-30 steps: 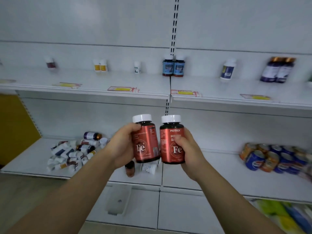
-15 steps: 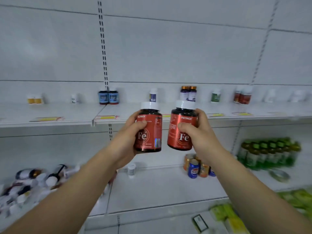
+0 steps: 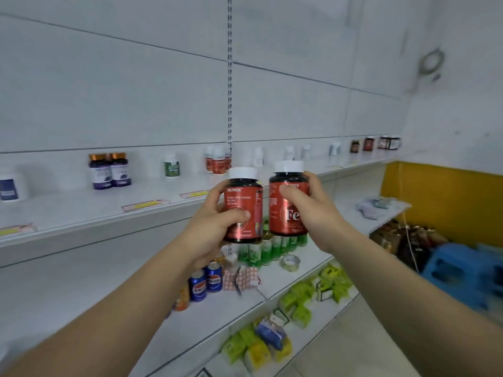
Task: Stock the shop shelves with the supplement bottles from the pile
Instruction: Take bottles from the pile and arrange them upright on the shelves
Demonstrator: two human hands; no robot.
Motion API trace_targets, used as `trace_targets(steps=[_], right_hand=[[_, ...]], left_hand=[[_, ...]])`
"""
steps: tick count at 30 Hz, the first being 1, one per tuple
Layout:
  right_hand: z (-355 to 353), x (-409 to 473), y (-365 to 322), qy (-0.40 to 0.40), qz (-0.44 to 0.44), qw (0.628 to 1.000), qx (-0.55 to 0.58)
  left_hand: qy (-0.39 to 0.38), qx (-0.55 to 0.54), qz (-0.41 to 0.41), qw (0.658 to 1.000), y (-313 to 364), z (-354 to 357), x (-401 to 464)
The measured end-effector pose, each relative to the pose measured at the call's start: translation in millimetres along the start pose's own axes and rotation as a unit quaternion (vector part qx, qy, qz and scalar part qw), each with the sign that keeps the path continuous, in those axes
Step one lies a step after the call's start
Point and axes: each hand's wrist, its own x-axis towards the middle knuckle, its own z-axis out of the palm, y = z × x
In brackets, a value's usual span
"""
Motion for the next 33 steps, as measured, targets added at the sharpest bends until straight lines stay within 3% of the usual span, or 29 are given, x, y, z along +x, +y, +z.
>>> trace_targets(steps=[13, 22, 33], right_hand=[[-163.4, 162.6, 56.1, 0.122, 0.007, 0.992, -0.019], [-281.7, 259.8, 79.5, 0.152, 0.011, 0.988, -0.034], [-532.4, 364.1, 105.0, 0.166, 0.007, 0.983, -0.078]], left_hand=[[-0.099, -0.029, -0.017, 0.994, -80.6, 118.9, 229.7], [-0.131, -0.02, -0.005, 0.991, -116.4, 216.5, 351.8], [-0.148, -0.036, 0.004, 0.988, -192.0, 436.0, 499.0]])
